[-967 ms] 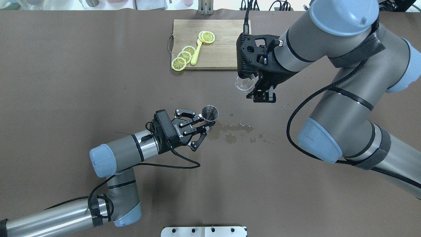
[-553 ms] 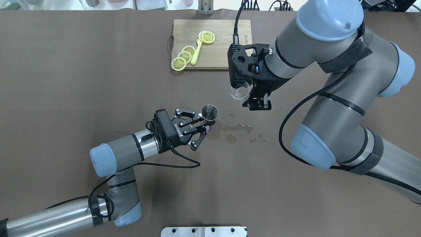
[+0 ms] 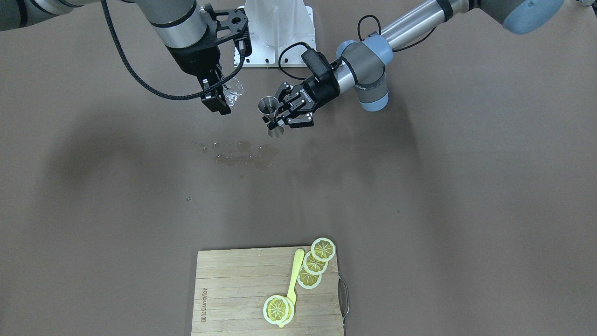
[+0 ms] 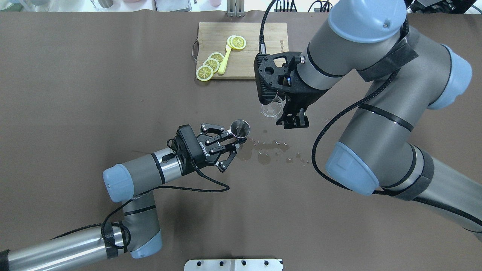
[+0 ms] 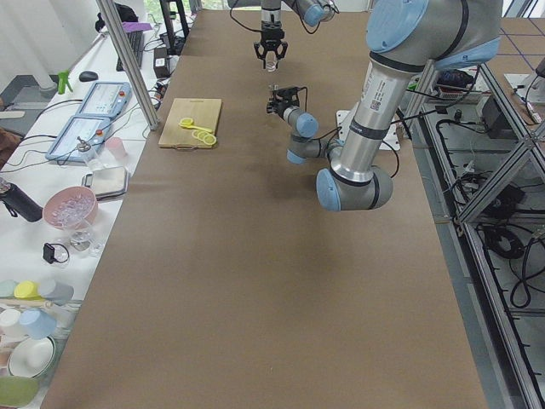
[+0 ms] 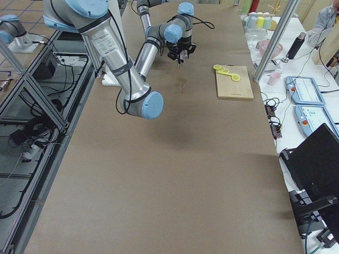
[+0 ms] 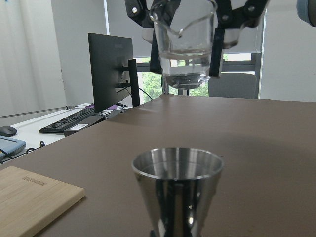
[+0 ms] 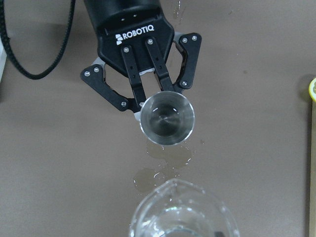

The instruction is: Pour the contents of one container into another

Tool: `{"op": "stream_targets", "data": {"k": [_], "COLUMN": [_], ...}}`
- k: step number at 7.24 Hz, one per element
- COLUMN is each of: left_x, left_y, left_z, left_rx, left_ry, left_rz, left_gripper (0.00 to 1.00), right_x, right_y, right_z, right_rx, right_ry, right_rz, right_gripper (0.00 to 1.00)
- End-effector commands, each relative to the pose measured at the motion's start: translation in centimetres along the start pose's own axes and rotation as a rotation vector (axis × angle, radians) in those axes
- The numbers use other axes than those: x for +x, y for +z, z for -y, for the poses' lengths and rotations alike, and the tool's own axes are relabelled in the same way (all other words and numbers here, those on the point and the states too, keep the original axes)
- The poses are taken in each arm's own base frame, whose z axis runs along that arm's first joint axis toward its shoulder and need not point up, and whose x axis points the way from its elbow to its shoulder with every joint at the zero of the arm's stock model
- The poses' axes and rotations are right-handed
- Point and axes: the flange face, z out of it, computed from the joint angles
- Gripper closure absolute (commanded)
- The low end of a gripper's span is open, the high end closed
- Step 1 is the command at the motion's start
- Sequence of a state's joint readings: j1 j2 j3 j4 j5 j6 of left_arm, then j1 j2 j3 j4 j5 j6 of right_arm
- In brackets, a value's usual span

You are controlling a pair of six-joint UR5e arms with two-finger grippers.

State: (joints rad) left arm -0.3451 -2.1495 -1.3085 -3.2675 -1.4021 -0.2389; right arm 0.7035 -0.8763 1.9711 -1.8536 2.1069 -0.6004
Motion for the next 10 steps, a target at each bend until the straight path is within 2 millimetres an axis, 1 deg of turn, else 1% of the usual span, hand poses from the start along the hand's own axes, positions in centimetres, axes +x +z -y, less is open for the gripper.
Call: {"op": "stream_targets", "data": {"k": [1, 2, 5, 7, 8, 10], "left_x": [0.0, 0.0, 0.0, 0.0, 0.0, 0.0], "left_y": [0.0, 0.0, 0.0, 0.0, 0.0, 0.0], "left_z": [0.0, 0.0, 0.0, 0.0, 0.0, 0.0], "left_rx": [-0.001, 0.001, -0.001, -0.001, -0.001, 0.001], "left_ry": [0.001, -0.001, 0.000, 0.000, 0.001, -0.001], "left_rz": [0.000, 0.000, 0.000, 0.000, 0.000, 0.000], "left_gripper": [1.00, 1.00, 1.00, 1.00, 1.00, 1.00], "right_x": [-0.3, -0.2, 0.0, -0.3, -0.1, 0.7], "right_y": [-0.1, -0.2, -0.8, -0.3, -0.4, 0.6], "right_z": [0.9, 1.0, 2.2, 2.5, 3.0, 3.6], "right_rx": [-0.041, -0.059, -0.113, -0.143, -0.156, -0.177], "right_ry": [0.011, 0.025, 0.060, 0.075, 0.084, 0.099], "right_rz": [0.033, 0.045, 0.077, 0.104, 0.113, 0.131], "right_gripper": [1.00, 1.00, 1.00, 1.00, 1.00, 1.00]}}
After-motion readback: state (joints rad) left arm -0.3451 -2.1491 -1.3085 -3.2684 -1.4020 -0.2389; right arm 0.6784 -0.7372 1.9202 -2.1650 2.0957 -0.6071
